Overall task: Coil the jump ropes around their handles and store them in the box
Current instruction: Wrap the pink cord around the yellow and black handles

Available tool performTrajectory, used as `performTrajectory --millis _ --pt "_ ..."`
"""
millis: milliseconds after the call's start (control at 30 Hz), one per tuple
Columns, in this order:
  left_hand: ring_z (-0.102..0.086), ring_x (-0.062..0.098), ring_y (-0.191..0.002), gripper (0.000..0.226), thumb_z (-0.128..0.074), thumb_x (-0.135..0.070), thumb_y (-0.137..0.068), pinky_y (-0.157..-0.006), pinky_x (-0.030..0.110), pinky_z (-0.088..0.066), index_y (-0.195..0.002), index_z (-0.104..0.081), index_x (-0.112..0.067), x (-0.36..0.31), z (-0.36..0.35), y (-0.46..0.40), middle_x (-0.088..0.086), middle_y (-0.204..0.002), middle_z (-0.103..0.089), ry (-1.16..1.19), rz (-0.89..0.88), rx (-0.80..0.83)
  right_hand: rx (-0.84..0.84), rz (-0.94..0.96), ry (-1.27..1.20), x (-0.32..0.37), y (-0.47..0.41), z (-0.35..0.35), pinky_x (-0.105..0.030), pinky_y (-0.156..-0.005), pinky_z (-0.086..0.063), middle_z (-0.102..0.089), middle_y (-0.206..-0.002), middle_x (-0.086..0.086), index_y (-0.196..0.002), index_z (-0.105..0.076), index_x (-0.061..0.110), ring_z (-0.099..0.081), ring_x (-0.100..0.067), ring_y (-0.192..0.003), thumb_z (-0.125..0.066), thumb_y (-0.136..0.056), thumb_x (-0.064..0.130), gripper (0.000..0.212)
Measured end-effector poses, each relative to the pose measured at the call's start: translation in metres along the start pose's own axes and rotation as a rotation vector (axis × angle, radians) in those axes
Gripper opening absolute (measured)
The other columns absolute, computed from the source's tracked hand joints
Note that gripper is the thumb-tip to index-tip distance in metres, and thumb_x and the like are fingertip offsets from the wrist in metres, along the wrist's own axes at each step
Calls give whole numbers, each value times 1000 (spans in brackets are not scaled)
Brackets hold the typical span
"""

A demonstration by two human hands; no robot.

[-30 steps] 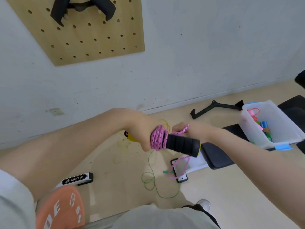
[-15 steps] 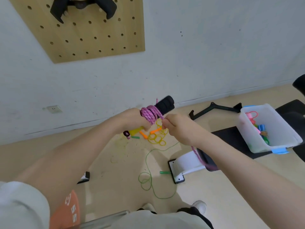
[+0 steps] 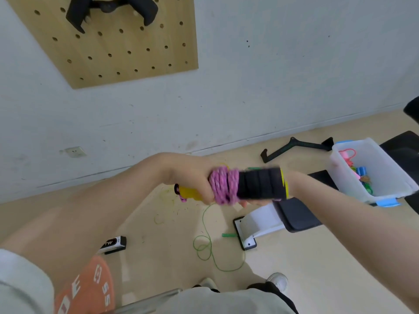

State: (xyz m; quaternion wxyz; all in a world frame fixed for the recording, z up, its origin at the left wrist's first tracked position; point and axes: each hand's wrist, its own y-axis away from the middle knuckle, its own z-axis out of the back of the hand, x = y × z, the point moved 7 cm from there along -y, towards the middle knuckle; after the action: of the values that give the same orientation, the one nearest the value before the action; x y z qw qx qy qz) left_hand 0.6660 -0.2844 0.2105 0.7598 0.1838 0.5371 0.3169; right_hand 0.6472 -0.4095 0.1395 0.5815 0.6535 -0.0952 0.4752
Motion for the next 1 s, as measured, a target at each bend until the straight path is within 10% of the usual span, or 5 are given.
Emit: performTrajectory --millis 233,567,733,833,1000 --pt "-40 15 -51 29 -62 -21 -76 -43 24 -30 -100 -62 -6 12 -20 -24 4 -73 -52 -834 276 -38 -99 188 622 68 2 -12 -21 -54 -34 -53 -66 6 -109 -59 9 -45 -10 -57 -53 -86 11 24" --pt "-46 16 -50 24 -73 -22 -66 -46 23 -35 -60 -51 -17 29 28 -19 -1 -56 -48 -555 342 -317 -399 330 1201 85 -8 -37 -33 -73 -47 -58 -106 -2 -113 -43 15 -59 -24 -97 -72 -68 49 63" --pt "-41 29 -123 85 -70 -37 -68 -104 37 -32 -140 -31 -18 12 66 -1 12 -134 -45 -780 260 -809 -674 362 927 87 -2 -1 -33 -66 -47 -64 -94 -6 -105 -50 14 -61 -28 -87 -67 -71 44 48" --pt "-4 24 -145 90 -61 -33 -83 -116 34 -2 -150 -4 -13 5 76 23 10 -158 -1 -365 53 -1227 -734 317 312 70 -4 24 -38 -71 -53 -67 -82 -4 -94 -59 15 -63 -23 -77 -70 -68 46 42" --pt "-56 21 -117 54 -59 -44 -84 -98 37 -43 -125 -51 -11 21 45 -30 9 -126 -59 779 -132 -883 -784 398 -2 75 -16 23 -33 -60 -51 -68 -79 -5 -86 -62 11 -64 -17 -68 -59 -60 53 49"
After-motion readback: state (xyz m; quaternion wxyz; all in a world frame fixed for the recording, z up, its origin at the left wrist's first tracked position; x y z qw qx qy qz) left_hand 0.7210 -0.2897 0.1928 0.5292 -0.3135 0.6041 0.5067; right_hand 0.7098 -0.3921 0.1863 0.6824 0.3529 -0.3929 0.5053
